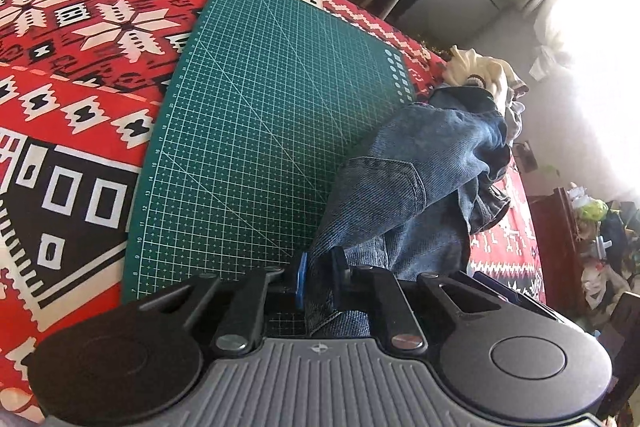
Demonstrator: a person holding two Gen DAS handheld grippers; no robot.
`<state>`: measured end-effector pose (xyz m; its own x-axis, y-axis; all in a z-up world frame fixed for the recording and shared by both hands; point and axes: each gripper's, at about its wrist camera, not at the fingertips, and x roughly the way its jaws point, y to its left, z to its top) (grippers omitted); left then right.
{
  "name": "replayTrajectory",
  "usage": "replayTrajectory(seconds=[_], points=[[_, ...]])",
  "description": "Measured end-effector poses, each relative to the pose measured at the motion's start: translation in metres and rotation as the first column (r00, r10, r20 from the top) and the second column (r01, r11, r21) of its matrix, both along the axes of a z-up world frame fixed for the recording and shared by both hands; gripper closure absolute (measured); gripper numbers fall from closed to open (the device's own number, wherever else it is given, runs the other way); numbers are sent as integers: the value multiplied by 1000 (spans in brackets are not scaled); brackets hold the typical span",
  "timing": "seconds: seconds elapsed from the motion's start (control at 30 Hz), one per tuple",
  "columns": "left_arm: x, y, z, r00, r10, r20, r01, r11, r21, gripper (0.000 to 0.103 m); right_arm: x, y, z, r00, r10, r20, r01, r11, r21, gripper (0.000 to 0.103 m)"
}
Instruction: Fold clothes
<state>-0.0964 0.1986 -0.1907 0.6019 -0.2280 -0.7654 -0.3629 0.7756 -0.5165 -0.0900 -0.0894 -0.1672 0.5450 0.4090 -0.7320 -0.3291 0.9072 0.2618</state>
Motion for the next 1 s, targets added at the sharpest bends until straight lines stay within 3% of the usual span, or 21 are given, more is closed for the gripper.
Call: replayTrajectory(seconds=[0.1, 0.17, 0.27, 0.4, 0.57, 1.0], points=[[0, -1, 4, 1000, -14, 12, 14, 999, -29, 88, 4, -1, 1, 1000, -11, -16, 12, 1000, 4, 34], [-1, 0, 4, 1000, -13, 6, 13, 999, -49, 74, 4, -1, 3, 1000, -4, -16, 5, 1000, 15, 34], [-3, -3, 6, 1000, -24, 2, 24, 998, -63, 66, -3, 0, 5, 1000, 17, -14, -17, 1000, 8, 34], [-2, -9, 4, 999, -49, 2, 49, 996, -75, 63, -8, -3, 6, 1000, 20, -23, -19, 1000, 18, 34], [2, -10, -2, 1000, 8, -4, -9, 999, -41, 86, -11, -7, 7, 999, 17, -31, -16, 1000, 25, 34], [-20, 20, 3, 993, 117, 24, -116, 993, -24, 91, -9, -22, 11, 999, -34, -13, 35, 999, 42, 34]])
